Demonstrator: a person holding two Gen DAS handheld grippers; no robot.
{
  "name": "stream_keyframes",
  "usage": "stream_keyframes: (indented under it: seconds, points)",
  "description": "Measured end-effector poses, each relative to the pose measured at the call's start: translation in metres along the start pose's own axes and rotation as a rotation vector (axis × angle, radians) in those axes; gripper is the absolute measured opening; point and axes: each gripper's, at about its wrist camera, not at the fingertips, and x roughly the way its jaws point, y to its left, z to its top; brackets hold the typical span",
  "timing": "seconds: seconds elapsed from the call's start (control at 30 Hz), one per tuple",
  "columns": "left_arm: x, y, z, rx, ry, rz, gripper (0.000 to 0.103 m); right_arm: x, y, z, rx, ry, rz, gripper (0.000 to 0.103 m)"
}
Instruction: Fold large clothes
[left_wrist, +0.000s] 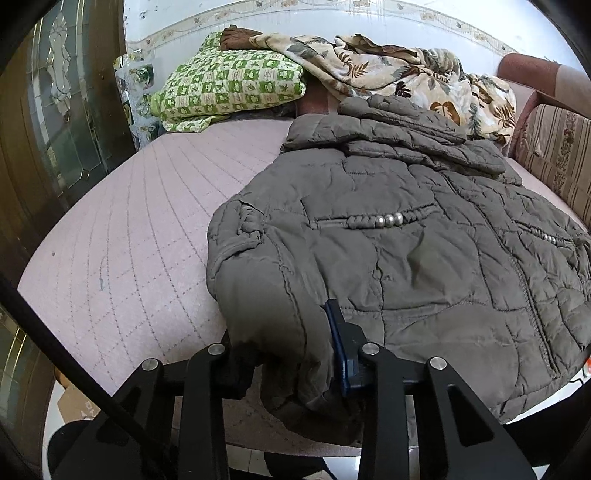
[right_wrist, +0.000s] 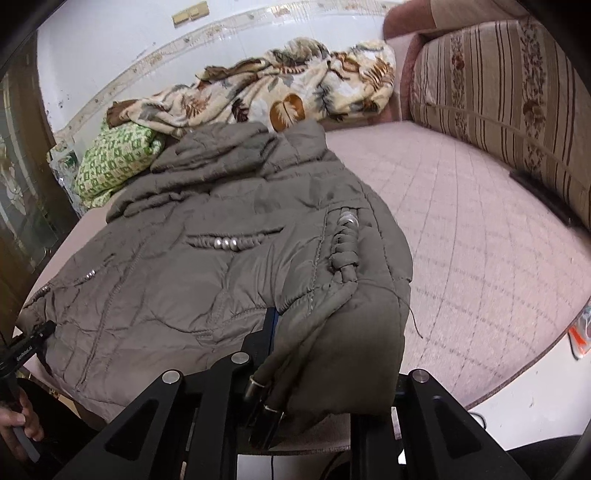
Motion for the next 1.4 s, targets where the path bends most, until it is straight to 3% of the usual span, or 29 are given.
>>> stream_keyframes:
  seconds: [0.3,1.4]
  points:
    - [-0.013,-0.003,0.017,0.007,-0.025,0.025,0.033,-0.016,0.007,0.016,-0.014,-0.064,0.022,0.018]
    - [-0.02,-0.003,0.032,0.012,-0.038,0.038,0.033,-0.027,0.015,0.041,-0.048,-0.104,0.047,0.018]
